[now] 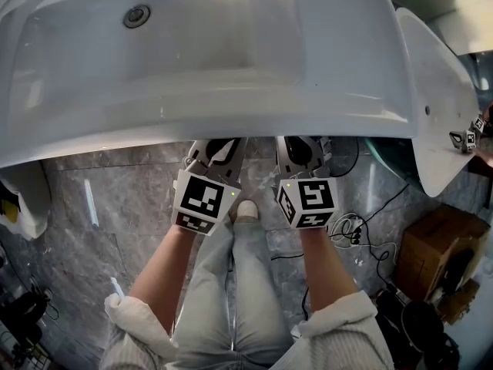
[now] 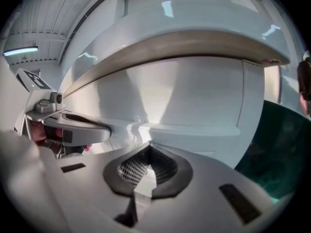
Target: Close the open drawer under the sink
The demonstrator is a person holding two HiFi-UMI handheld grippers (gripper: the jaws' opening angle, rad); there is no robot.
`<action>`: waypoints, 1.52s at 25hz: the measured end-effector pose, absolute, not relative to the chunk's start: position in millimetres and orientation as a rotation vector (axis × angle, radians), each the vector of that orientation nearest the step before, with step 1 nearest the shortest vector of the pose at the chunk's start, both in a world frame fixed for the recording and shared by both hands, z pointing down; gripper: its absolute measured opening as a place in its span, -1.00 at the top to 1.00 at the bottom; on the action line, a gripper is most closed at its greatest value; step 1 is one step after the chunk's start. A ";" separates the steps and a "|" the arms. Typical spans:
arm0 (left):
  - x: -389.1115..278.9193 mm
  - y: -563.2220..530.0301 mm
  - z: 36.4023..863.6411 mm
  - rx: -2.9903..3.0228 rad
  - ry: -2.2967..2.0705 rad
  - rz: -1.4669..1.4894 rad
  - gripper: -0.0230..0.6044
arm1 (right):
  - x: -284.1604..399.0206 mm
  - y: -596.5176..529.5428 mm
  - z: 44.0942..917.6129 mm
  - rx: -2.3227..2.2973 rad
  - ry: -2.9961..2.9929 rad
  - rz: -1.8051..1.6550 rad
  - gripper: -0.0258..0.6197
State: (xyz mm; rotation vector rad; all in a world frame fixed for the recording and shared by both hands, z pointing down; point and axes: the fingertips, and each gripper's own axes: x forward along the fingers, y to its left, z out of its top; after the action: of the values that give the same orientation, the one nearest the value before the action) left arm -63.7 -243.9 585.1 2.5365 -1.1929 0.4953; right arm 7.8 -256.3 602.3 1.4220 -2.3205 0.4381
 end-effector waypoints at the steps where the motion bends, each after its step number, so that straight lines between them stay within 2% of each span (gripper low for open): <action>1: -63.4 -243.8 585.3 2.541 -1.190 0.502 0.88 | 9.1 -256.6 603.7 1.428 -2.315 0.447 0.89; 15: -60.5 -228.9 575.0 2.502 -1.254 0.455 0.88 | 11.0 -237.5 606.0 1.453 -2.300 0.507 0.89; 22: -57.5 -205.5 546.9 2.498 -1.263 0.421 0.88 | 13.9 -218.8 579.6 1.455 -2.320 0.514 0.89; 29: -52.8 -186.9 500.1 2.520 -1.267 0.373 0.88 | 5.9 -196.0 536.9 1.397 -2.375 0.484 0.89; 38: -37.9 -164.4 398.0 2.544 -1.294 0.216 0.88 | 27.7 -161.6 458.2 1.434 -2.428 0.489 0.89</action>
State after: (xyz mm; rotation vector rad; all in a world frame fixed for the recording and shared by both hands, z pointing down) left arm -37.9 -164.4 398.0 2.5437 -1.2941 0.2162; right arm 27.7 -161.6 458.2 1.4336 -2.4279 0.4886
